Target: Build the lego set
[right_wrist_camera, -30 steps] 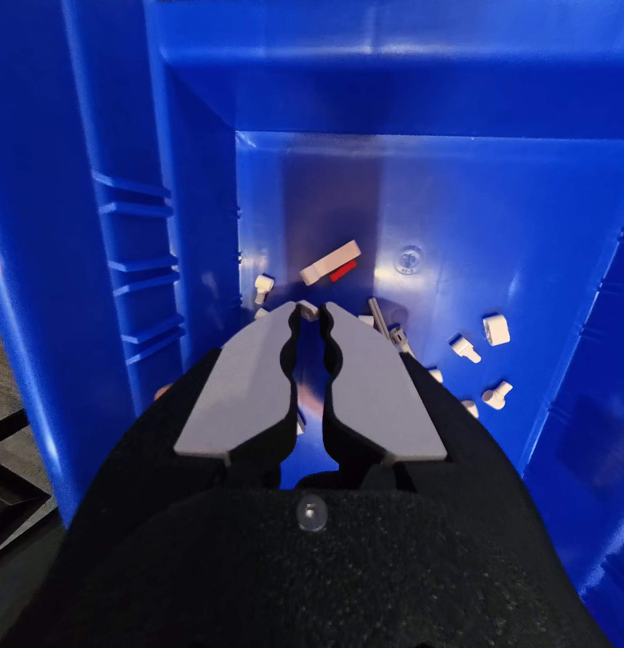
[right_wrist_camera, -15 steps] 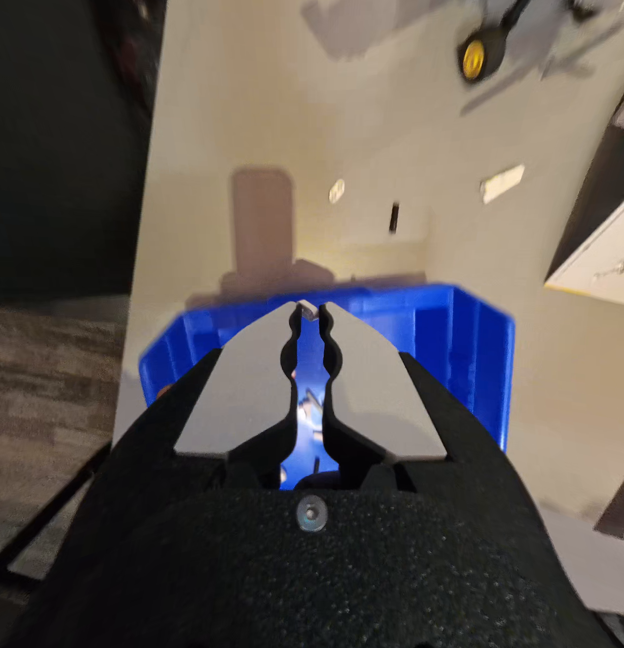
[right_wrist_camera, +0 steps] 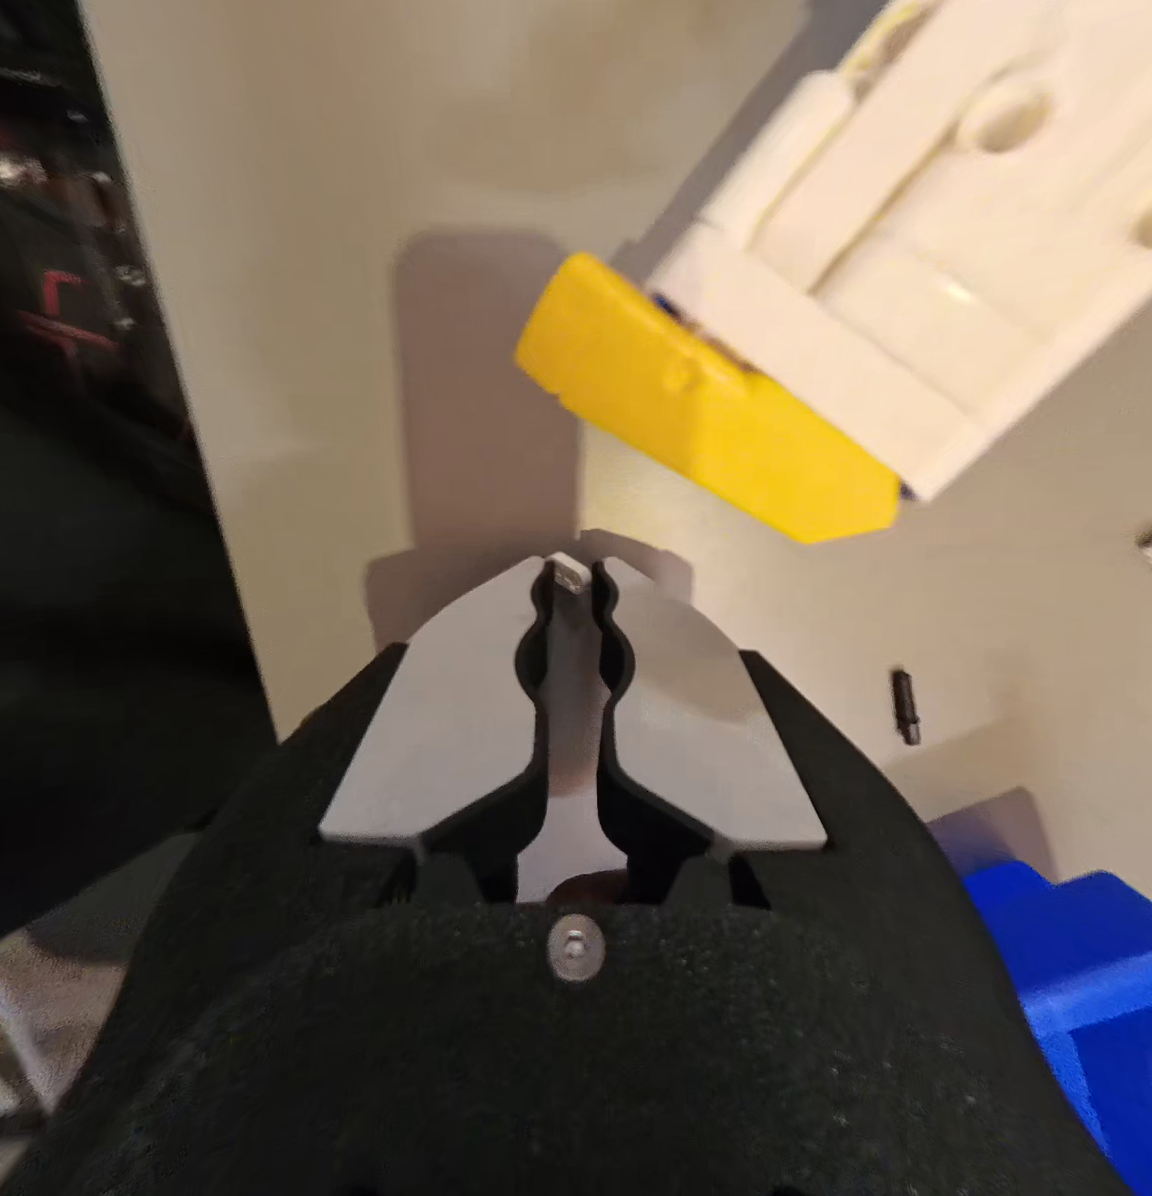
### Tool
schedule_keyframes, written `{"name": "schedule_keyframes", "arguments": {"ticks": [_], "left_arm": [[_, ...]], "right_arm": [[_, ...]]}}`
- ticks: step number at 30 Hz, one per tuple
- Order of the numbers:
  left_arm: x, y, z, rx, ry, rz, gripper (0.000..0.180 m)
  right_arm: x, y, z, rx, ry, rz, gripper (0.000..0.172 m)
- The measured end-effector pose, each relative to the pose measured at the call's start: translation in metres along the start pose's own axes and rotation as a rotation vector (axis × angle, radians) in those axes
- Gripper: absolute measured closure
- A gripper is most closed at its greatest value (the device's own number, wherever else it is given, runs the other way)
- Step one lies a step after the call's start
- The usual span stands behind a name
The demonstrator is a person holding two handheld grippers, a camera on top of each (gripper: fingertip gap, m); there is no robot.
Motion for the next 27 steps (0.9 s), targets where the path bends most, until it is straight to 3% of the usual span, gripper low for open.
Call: {"name": "schedule_keyframes", "arguments": {"ticks": [5, 10, 13, 16, 21, 24, 27], "left_arm": [[-0.011, 0.008, 0.005, 0.097, 0.078, 0.103, 0.161], [-0.038, 0.029, 0.019, 0.336, 0.291, 0.311, 0.155], [-0.057, 0.046, 0.041, 0.38, 0.29, 0.452, 0.142], [-0.075, 0.051, 0.064, 0.418, 0.332, 0.459, 0.131], [-0.116, 0.043, 0.123, 0.491, 0.451, 0.469, 0.127], [-0.133, 0.025, 0.174, 0.47, 0.394, 0.531, 0.132], [-0.131, 0.004, 0.23, 0.336, 0.205, 0.624, 0.134]], "right_arm": [[0.0, 0.003, 0.003, 0.081, -0.096, 0.128, 0.158], [-0.001, -0.003, 0.002, 0.169, -0.175, 0.235, 0.156], [-0.005, -0.006, 0.003, 0.217, -0.217, 0.322, 0.156], [-0.018, -0.01, 0.011, 0.278, -0.281, 0.425, 0.155], [-0.033, -0.027, 0.025, 0.39, -0.379, 0.5, 0.152], [-0.032, -0.032, 0.028, 0.43, -0.411, 0.519, 0.152], [-0.029, -0.032, 0.035, 0.438, -0.461, 0.523, 0.152]]}}
Point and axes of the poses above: each gripper's, where its closed fingertips meet, x out along the fingers, y out of its top, z = x × y across the jaws, the point moved 4 cm from there along -x, back along the fingers, and after that the axes turned 12 degrees about x, right-handed, at the moved point
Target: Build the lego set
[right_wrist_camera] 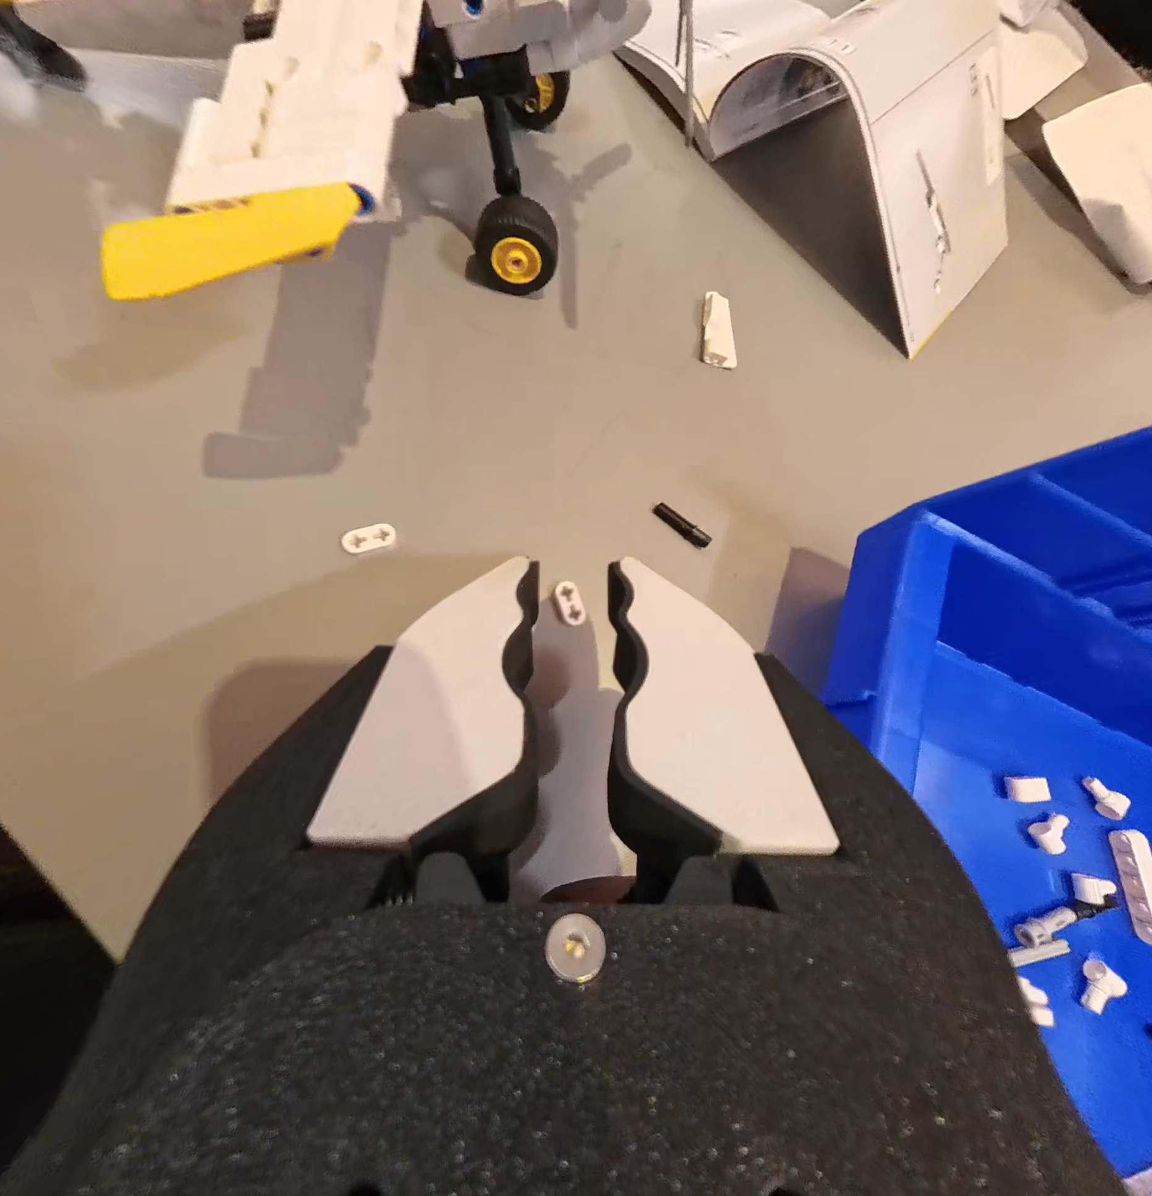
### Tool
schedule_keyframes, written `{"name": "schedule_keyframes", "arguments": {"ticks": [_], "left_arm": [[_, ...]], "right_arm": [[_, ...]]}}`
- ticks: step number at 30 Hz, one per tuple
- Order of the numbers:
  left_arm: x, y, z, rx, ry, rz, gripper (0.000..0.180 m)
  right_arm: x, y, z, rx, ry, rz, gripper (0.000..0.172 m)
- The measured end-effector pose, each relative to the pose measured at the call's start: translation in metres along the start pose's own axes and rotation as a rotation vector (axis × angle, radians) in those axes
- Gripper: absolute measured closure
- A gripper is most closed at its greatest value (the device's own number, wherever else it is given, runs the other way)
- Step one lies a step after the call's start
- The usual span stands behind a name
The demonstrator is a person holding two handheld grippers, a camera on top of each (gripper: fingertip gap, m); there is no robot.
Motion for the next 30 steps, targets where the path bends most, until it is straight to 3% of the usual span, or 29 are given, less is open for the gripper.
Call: {"name": "schedule_keyframes", "arguments": {"ticks": [4, 6, 8, 11, 15, 19, 23, 25, 27, 30], "left_arm": [[0.004, -0.018, 0.067, -0.192, -0.105, 0.044, 0.136], [0.015, -0.034, 0.088, -0.199, -0.091, -0.055, 0.14], [0.025, -0.051, 0.095, -0.11, -0.012, -0.205, 0.14], [0.032, -0.057, 0.093, 0.021, 0.108, -0.326, 0.139], [0.033, -0.064, 0.085, 0.058, 0.198, -0.522, 0.138], [0.032, -0.069, 0.079, 0.095, 0.186, -0.707, 0.136], [0.029, -0.051, 0.076, 0.159, 0.167, -0.728, 0.138], [0.028, -0.043, 0.065, 0.189, 0.172, -0.759, 0.132], [0.029, -0.04, 0.052, 0.216, 0.143, -0.826, 0.124], [0.043, -0.042, 0.037, 0.2, 0.022, -0.909, 0.121]], "right_arm": [[0.013, 0.011, 0.011, -0.008, -0.043, 0.03, 0.152], [0.022, 0.022, 0.016, 0.012, -0.05, 0.047, 0.152], [0.034, 0.035, 0.022, 0.039, -0.06, 0.051, 0.152], [0.055, 0.05, 0.031, 0.056, -0.092, 0.024, 0.152], [0.082, 0.064, 0.032, 0.099, -0.084, -0.017, 0.151], [0.104, 0.07, 0.038, 0.138, -0.11, -0.054, 0.147], [0.114, 0.065, 0.041, 0.15, -0.126, -0.095, 0.145], [0.115, 0.065, 0.043, 0.164, -0.133, -0.102, 0.151], [0.116, 0.064, 0.044, 0.169, -0.129, -0.11, 0.169], [0.115, 0.063, 0.045, 0.163, -0.128, -0.107, 0.171]]}}
Point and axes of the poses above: each gripper's, where its closed fingertips meet, x out along the fingers, y out of its top, z = x × y across the jaws, the point moved 4 cm from there along -x, back along the fingers, and after that the axes turned 12 degrees about x, right-handed, at the moved point
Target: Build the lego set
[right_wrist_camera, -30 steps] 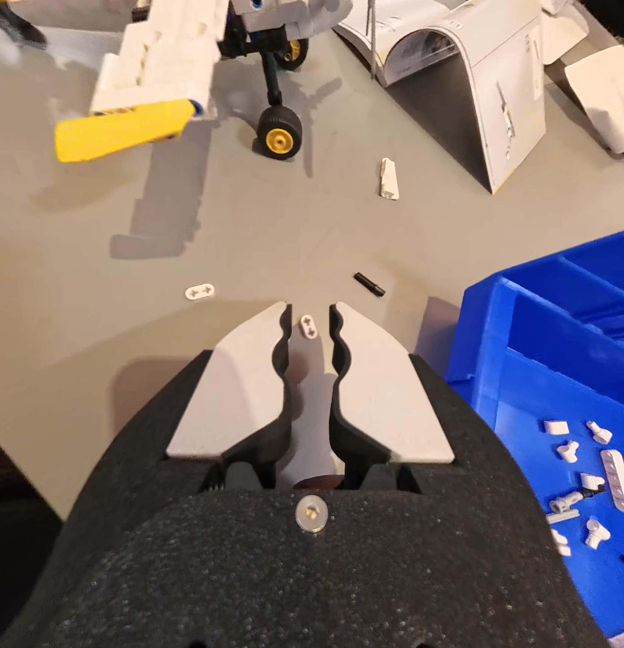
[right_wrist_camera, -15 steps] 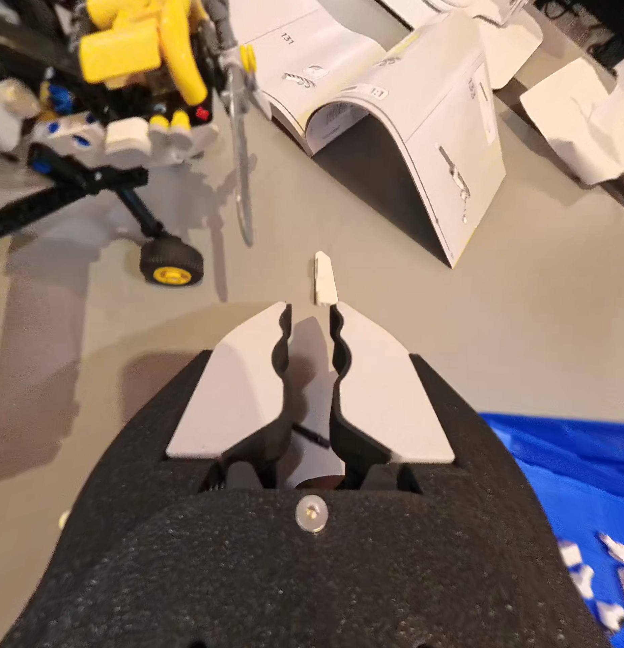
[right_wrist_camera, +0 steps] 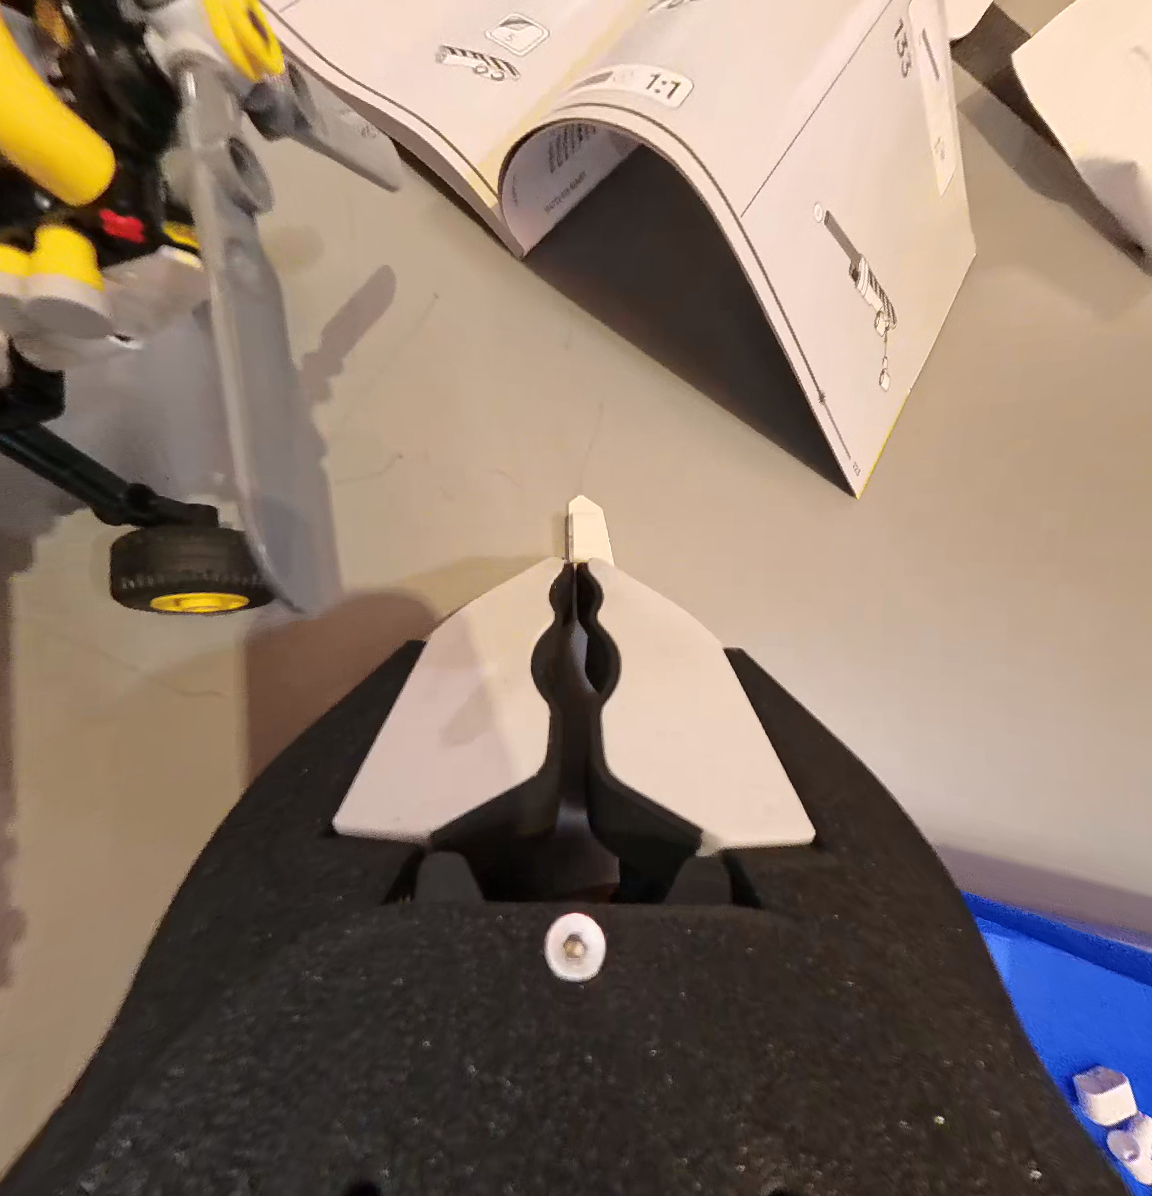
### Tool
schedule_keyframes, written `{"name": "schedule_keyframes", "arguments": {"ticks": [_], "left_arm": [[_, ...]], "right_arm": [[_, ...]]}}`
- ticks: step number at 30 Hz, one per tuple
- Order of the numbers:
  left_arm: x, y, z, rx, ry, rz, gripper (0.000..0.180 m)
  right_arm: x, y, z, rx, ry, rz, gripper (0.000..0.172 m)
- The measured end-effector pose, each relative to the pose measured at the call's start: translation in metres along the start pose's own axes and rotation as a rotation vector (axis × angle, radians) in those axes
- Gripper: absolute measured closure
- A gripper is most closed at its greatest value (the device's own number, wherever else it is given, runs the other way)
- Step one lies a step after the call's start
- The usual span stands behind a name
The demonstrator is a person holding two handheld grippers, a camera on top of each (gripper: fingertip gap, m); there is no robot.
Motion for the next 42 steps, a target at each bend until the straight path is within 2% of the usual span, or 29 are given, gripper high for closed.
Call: {"name": "schedule_keyframes", "arguments": {"ticks": [5, 9, 12, 20, 26, 31, 35, 37, 40, 42], "left_arm": [[0.045, 0.0, -0.002, 0.006, -0.253, -0.169, 0.118], [0.069, -0.007, 0.0, 0.05, -0.279, -0.282, 0.116], [0.078, -0.005, 0.004, 0.063, -0.304, -0.296, 0.135], [0.074, -0.014, -0.006, 0.027, -0.224, -0.268, 0.138], [0.061, -0.048, -0.053, -0.081, -0.095, -0.3, 0.138], [0.052, -0.075, -0.089, -0.229, -0.052, -0.281, 0.138], [0.049, -0.078, -0.091, -0.234, -0.05, -0.266, 0.137], [0.046, -0.074, -0.093, -0.186, 0.016, -0.277, 0.135], [0.027, -0.059, -0.099, -0.131, 0.125, -0.248, 0.125], [0.009, -0.041, -0.096, -0.07, 0.162, -0.172, 0.123]], "right_arm": [[-0.002, -0.002, -0.001, -0.004, 0.031, 0.007, 0.171], [-0.003, -0.003, -0.002, -0.006, 0.06, 0.014, 0.171], [-0.004, -0.004, -0.003, -0.02, 0.068, 0.013, 0.171], [-0.005, -0.005, -0.006, -0.047, 0.088, 0.018, 0.171], [-0.007, -0.006, -0.02, -0.111, 0.172, 0.023, 0.171], [-0.012, -0.009, -0.048, -0.274, 0.3, 0.042, 0.171], [-0.015, -0.011, -0.062, -0.373, 0.36, 0.051, 0.171], [-0.017, -0.012, -0.064, -0.407, 0.376, 0.053, 0.171], [-0.019, -0.015, -0.066, -0.433, 0.407, 0.052, 0.171], [-0.022, -0.018, -0.066, -0.454, 0.431, 0.046, 0.171]]}}
Point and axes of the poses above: each gripper's, where its closed fingertips meet, x out along the fingers, y out of its top, z = x × y across the jaws, the point moved 4 cm from there along -x, back along the fingers, and after that the axes turned 12 degrees about x, right-handed, at the moved point
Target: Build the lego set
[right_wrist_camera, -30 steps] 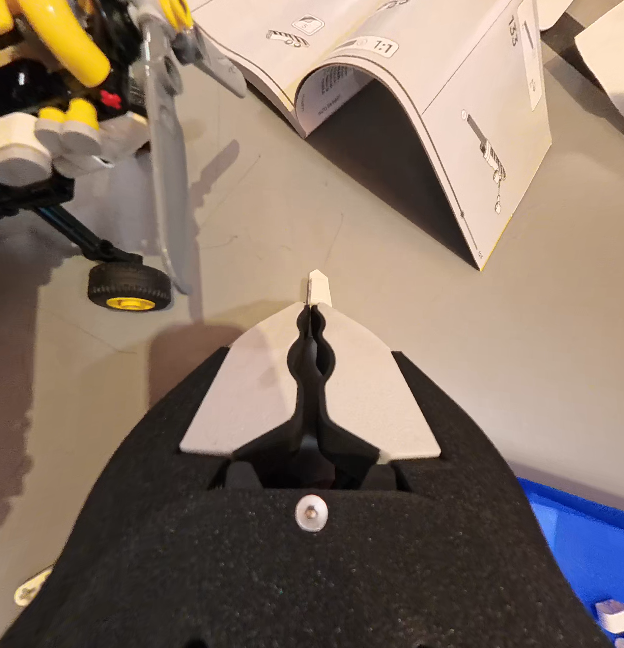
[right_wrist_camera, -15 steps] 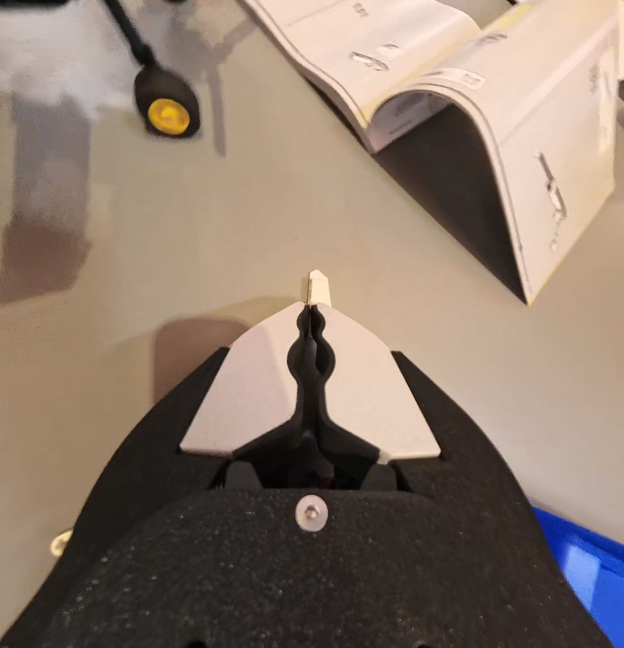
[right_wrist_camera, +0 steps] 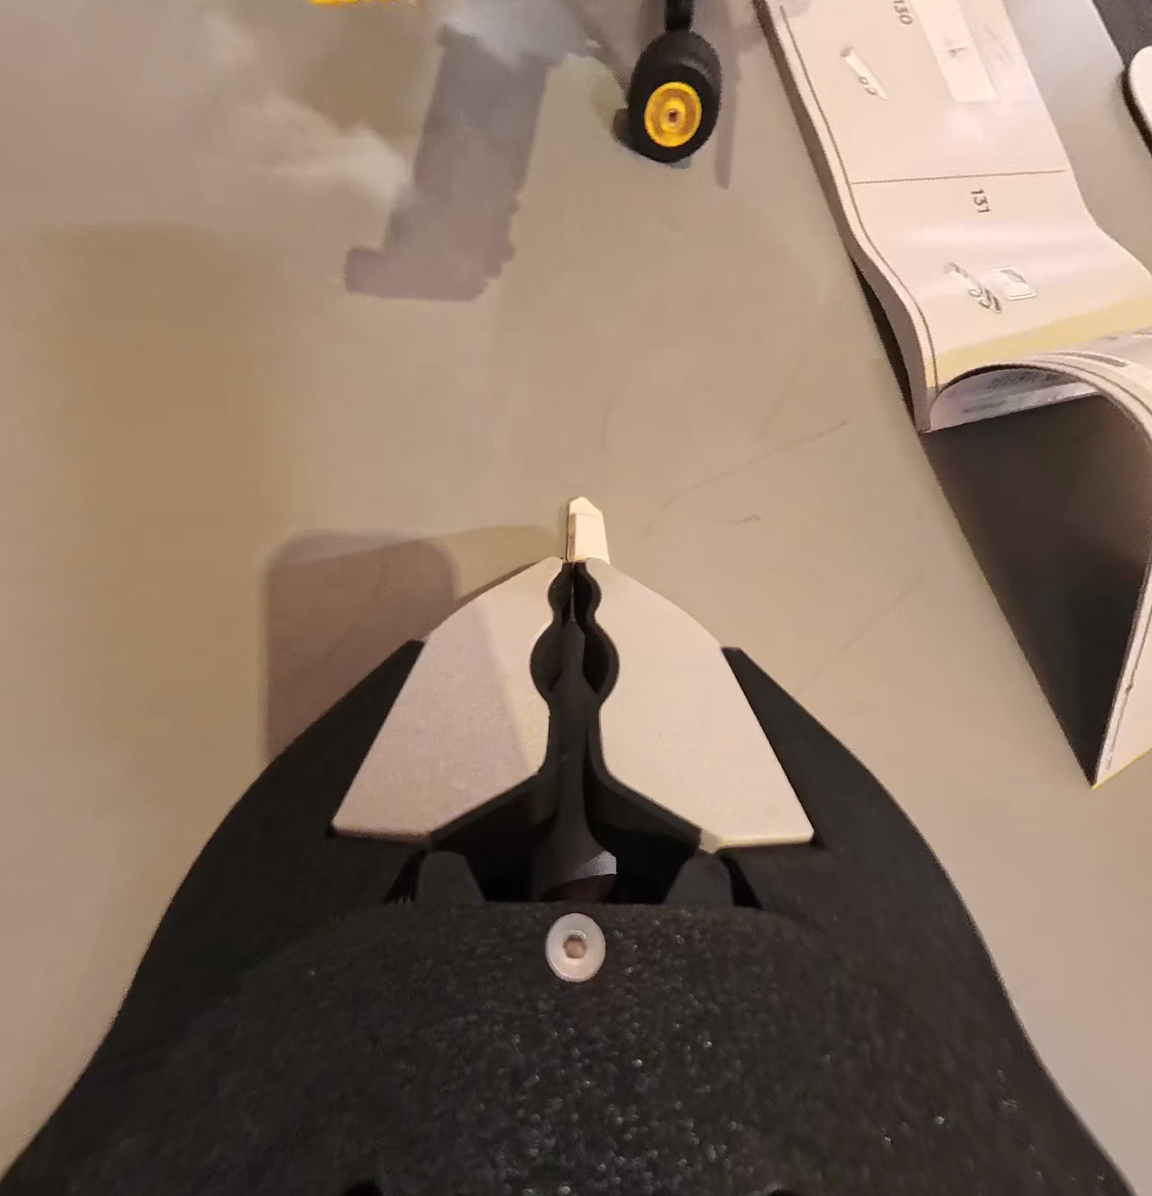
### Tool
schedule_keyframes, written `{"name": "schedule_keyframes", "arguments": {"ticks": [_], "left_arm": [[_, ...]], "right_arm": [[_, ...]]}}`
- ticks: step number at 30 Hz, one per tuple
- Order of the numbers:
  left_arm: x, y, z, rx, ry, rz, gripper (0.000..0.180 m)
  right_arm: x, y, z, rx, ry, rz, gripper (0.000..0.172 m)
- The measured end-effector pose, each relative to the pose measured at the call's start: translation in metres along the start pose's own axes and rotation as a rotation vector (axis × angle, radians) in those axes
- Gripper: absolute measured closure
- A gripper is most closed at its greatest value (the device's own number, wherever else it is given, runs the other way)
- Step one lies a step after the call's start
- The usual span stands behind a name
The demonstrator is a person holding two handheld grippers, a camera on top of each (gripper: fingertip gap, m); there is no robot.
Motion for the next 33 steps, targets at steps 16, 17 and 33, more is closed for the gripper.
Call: {"name": "schedule_keyframes", "arguments": {"ticks": [16, 17, 33], "left_arm": [[0.0, 0.086, 0.19, -0.082, -0.547, 0.844, 0.141], [0.002, 0.09, 0.192, -0.124, -0.562, 0.858, 0.146], [0.048, 0.109, 0.196, 0.191, -0.343, 0.677, 0.131]], "right_arm": [[-0.037, -0.002, -0.015, 0.02, -0.012, 0.114, 0.156], [-0.04, -0.005, -0.018, 0.019, -0.012, 0.123, 0.156], [-0.096, -0.065, -0.018, 0.309, -0.288, 0.095, 0.149]]}}
Point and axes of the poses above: each gripper's, where its closed fingertips meet, x out along the fingers, y out of its top, z = x × y across the jaws, the point moved 4 cm from there along -x, back along the fingers, and after that the axes turned 12 degrees about x, right-handed, at the moved point
